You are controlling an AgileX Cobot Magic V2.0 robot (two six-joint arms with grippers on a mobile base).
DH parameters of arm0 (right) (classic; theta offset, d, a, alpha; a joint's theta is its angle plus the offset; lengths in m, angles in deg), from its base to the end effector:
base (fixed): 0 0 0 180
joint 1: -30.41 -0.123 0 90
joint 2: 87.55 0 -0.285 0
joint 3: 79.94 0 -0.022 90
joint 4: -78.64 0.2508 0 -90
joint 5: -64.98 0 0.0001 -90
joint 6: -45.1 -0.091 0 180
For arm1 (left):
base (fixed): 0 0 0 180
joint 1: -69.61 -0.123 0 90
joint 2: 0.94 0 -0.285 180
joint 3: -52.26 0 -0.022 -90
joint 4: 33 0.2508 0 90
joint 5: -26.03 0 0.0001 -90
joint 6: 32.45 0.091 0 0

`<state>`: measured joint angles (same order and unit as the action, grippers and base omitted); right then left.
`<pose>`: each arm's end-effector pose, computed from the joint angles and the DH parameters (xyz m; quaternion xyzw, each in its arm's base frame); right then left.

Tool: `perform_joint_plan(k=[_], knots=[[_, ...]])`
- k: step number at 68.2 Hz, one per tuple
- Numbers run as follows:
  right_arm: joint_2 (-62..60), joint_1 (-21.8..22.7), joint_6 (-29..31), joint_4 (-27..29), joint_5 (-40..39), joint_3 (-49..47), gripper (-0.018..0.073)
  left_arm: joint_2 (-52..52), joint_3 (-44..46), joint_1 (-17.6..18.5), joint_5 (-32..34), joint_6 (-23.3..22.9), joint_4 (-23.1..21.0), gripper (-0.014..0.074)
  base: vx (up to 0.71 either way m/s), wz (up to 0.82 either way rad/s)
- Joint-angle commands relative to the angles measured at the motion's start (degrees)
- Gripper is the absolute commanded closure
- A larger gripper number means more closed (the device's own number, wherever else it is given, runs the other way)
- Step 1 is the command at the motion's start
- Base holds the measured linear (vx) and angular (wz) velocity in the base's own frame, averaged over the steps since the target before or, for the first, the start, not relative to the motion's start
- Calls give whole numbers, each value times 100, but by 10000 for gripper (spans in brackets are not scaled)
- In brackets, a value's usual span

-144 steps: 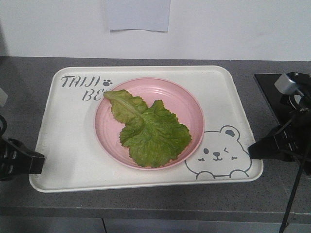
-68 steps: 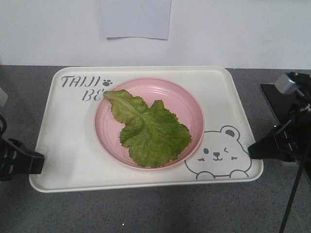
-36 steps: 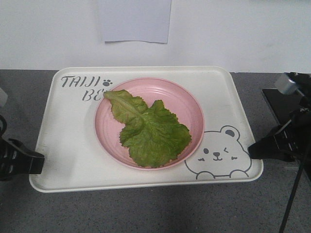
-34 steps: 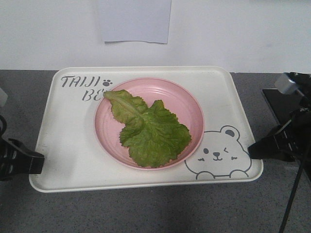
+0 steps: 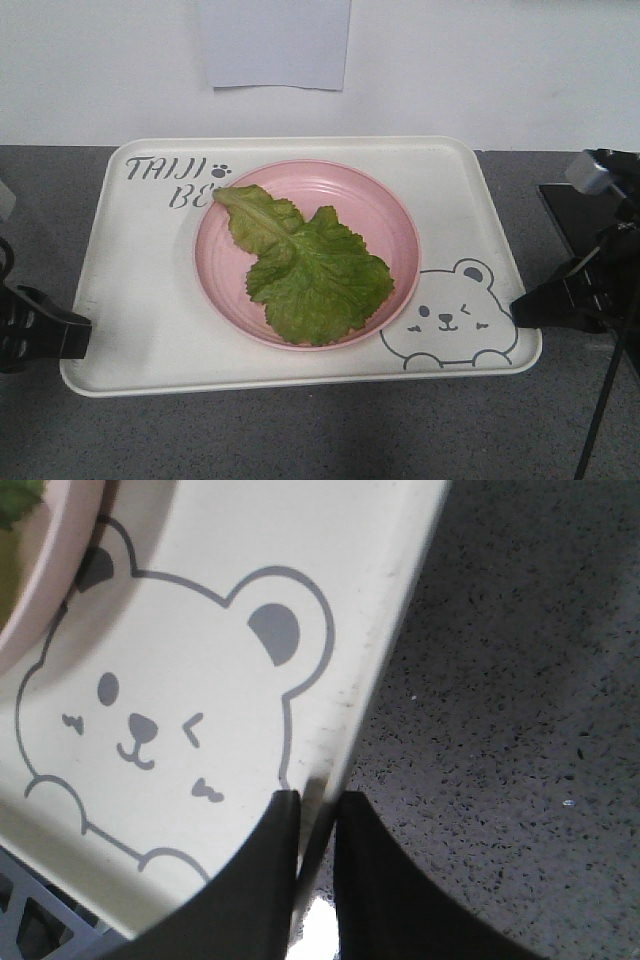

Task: Transfer vegetables to tray and serve
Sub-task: 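Hold the tray level with both grippers while the base drives to the stove counter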

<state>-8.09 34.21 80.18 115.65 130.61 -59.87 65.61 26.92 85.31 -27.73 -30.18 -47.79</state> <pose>0.2276 0.0349 0.3119 -0.1644 0.9305 0.2455 0.2165 0.1772 -0.0693 0.3254 0.1064 0.9424 -0.1551 0.2766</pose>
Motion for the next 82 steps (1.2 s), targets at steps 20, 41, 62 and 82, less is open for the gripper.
perform_joint_plan(k=[20,41,62,82], knots=[[-160,-46,255,580,140,-150,564,-90,167,72,337,198,-329,604,0,0],[-160,-46,255,580,140,-150,564,-90,167,72,337,198,-329,604,0,0],[-160,-46,255,580,140,-150,564,-90,167,72,337,198,-329,604,0,0],[-160,-46,255,580,155,-150,564,-90,167,72,358,198,-369,604,0,0]])
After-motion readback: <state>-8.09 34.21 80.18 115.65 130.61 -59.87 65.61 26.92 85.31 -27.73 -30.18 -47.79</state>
